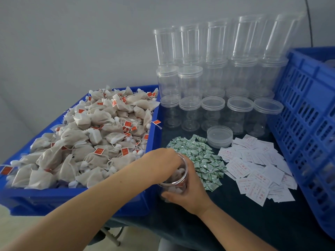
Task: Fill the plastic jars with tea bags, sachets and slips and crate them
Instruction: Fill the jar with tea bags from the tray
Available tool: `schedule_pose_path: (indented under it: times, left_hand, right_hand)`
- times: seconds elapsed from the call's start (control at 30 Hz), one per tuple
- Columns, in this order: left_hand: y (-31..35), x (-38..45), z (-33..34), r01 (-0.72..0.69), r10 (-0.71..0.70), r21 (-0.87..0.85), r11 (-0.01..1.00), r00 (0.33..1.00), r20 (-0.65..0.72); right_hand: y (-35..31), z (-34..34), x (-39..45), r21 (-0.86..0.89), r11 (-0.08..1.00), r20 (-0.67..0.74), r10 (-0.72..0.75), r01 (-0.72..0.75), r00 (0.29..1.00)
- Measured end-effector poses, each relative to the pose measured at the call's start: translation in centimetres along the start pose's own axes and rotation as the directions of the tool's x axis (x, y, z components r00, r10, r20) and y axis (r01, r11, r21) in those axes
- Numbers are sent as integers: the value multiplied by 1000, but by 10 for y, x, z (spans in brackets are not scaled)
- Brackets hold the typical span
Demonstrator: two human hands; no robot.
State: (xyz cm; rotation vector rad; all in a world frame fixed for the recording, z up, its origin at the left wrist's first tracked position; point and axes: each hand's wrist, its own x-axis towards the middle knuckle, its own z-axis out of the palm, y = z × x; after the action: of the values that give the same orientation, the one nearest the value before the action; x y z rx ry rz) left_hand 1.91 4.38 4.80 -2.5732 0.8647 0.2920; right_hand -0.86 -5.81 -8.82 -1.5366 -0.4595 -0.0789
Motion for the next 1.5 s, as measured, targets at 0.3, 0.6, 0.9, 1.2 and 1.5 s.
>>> schedule_pose_path:
  times: [0.3,0.6,0.9,1.2,1.5]
  left_hand:
    - [-8,11,3,-24,52,-124,992,971,233]
    - [46,54,44,93,-381,477,874,741,554]
    - [-12,7,-26,-75,162,-299,951,947,278]
    - [-141,-6,-37,267,-465,-549,792,847,-257]
    - [-203,49,14,415,-808,-765,492,545,-223]
  right_hand:
    - [4,0,1,-51,998,-19,36,-37,999]
    - [6,1,0,-140,988,-36,65,-69,997]
    - [10,-2,-1,-98,994,-15,37,-38,999]
    - [15,-2,-2,-124,991,-45,52,-58,998]
    - [14,-3,-4,-138,984,-41,112,-117,993]
